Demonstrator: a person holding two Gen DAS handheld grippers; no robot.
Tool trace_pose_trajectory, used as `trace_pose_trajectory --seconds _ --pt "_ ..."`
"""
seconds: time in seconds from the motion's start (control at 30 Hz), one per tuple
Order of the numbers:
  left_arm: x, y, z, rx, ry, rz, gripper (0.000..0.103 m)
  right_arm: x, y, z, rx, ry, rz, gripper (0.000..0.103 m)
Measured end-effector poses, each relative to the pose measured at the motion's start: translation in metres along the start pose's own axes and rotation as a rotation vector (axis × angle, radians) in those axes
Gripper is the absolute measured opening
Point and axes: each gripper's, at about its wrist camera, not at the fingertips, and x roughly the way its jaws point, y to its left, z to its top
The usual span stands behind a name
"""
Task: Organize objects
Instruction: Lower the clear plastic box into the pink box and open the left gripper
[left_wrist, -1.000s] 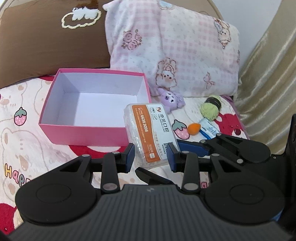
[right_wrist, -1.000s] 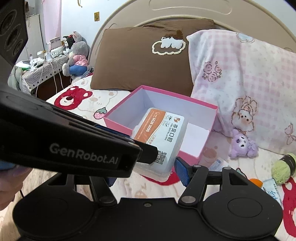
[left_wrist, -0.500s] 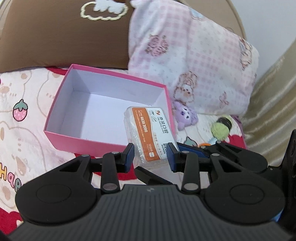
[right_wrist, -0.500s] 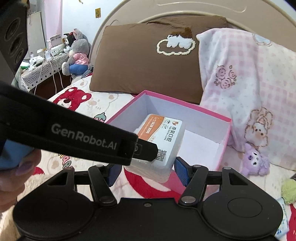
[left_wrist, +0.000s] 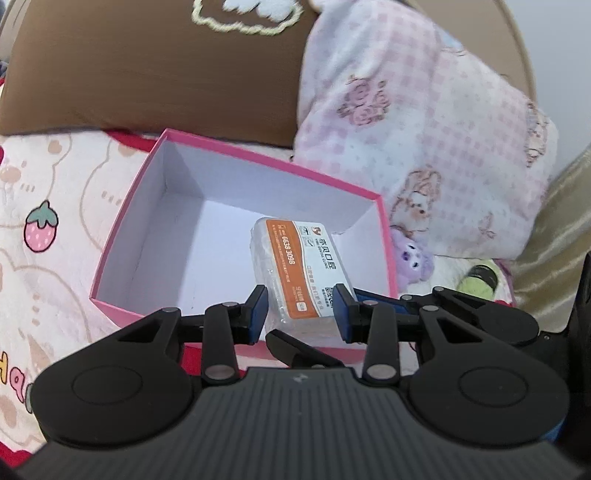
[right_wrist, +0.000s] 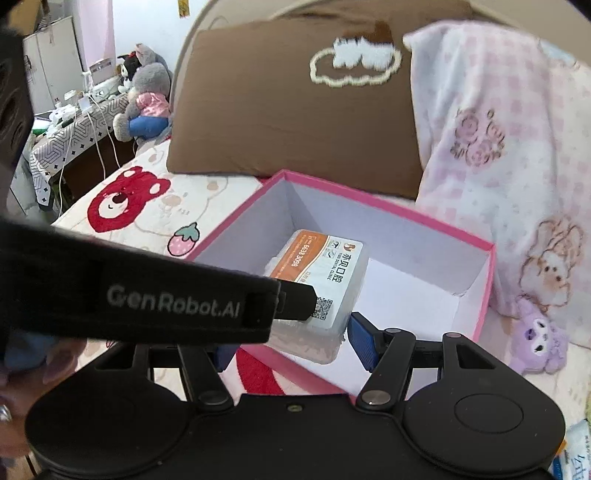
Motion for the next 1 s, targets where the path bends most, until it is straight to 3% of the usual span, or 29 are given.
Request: trace_pose_trajectory --seconds 0.13,0.17,0.33,0.53,0.67,1.0 --pt "0.025 0.000 0.013 0.004 0.027 0.011 0.035 0.020 -0.011 0.004 0.024 0.023 -0.001 0.067" --pt "0.031 0.000 0.016 -0.017 0.079 0.036 0.035 0.025 -0.015 0.006 0.041 0.025 -0.001 0.067" --pt "0.065 0.001 0.035 -0.024 0.137 0.029 0.035 0.053 -0.035 0.021 0.086 0.069 0.000 0.067" --pt "0.089 0.009 0.039 -0.027 0.129 0.018 0.035 0.078 -0.053 0.034 0.125 0.131 0.010 0.066" --pt "0.107 0.017 0.033 -0.034 0.154 0.055 0.035 0.100 -0.049 0.030 0.107 0.183 0.009 0.066" --pt "0.137 0.041 0.034 -0.064 0.155 0.075 0.035 0.140 -0.054 0.034 0.108 0.217 0.017 0.066"
